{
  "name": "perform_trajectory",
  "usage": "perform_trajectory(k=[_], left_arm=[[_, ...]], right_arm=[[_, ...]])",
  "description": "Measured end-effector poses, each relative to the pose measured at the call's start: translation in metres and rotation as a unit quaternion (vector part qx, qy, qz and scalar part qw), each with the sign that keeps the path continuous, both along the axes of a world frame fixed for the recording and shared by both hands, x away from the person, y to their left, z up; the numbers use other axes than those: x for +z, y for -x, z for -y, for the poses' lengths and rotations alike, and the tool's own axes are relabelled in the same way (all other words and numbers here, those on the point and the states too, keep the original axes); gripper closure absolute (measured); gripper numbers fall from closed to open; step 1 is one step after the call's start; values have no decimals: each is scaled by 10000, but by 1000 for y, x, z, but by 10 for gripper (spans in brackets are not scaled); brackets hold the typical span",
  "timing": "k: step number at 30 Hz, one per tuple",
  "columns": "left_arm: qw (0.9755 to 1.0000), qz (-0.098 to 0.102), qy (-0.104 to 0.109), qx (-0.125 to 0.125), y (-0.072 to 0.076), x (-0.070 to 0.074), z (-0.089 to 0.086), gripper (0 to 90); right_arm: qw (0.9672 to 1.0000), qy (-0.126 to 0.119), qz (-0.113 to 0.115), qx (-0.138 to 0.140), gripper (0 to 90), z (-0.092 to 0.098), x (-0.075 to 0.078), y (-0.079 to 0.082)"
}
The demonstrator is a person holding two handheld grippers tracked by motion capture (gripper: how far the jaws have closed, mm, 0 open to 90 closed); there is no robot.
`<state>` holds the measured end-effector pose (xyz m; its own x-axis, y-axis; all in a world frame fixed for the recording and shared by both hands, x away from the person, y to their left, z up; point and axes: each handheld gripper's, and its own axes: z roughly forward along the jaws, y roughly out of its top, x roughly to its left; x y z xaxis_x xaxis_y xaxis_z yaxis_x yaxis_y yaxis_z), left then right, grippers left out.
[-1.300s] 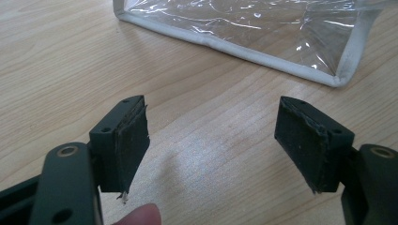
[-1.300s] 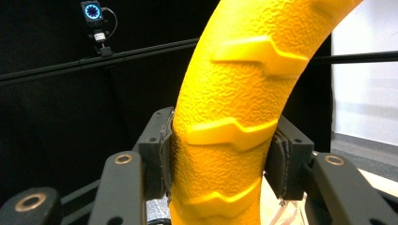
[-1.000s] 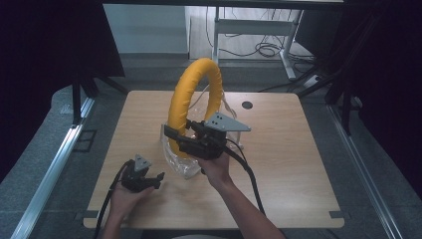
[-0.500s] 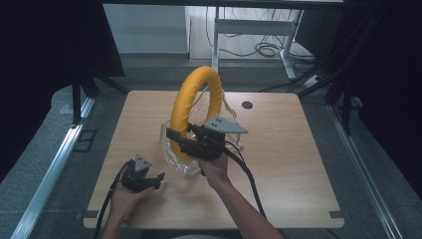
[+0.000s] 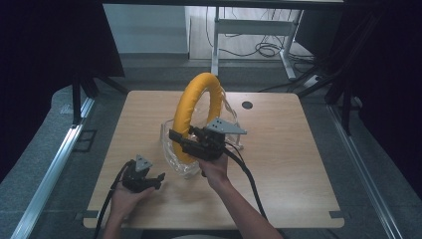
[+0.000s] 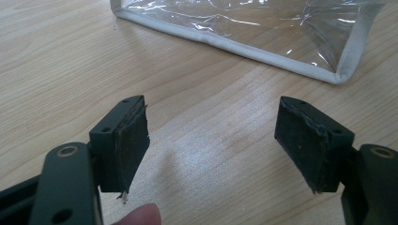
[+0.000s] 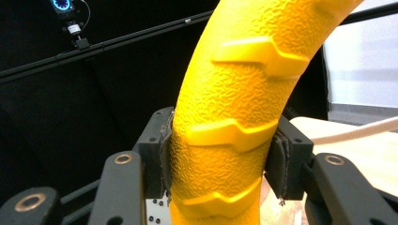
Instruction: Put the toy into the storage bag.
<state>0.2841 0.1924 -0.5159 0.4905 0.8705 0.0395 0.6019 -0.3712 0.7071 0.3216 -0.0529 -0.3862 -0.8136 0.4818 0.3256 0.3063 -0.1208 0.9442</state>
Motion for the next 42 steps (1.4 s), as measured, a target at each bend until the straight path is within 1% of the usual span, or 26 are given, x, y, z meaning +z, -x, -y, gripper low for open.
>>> perform_trajectory(k=[8, 21, 26, 30, 32, 37, 39, 42], left_arm=[[10000, -2, -10, -9, 0, 0, 0, 263], [10000, -9, -21, -17, 0, 0, -1, 263], [10000, -9, -20, -17, 0, 0, -1, 263], [10000, 0, -9, -6, 0, 0, 0, 263], [10000, -5, -14, -13, 0, 0, 0, 263], [10000, -27, -35, -42, 0, -1, 1, 263], [10000, -31, -47, -49, 0, -1, 2, 262], [10000, -29, -48, -47, 0, -1, 2, 262]], right_arm=[[9999, -6, -132, 12, 493, 0, -11, -4], [9994, -19, -339, 28, 488, 0, -23, -10], [9994, -22, -353, 34, 485, 0, -24, -11], [9994, 31, -349, 33, 472, 1, -25, -12], [9996, 162, -189, -92, 455, 1, -25, -12], [9995, 170, -244, -85, 452, 4, -24, -14], [9995, 215, -190, -124, 447, 4, -24, -13], [9995, 216, -192, -122, 440, 4, -24, -13]])
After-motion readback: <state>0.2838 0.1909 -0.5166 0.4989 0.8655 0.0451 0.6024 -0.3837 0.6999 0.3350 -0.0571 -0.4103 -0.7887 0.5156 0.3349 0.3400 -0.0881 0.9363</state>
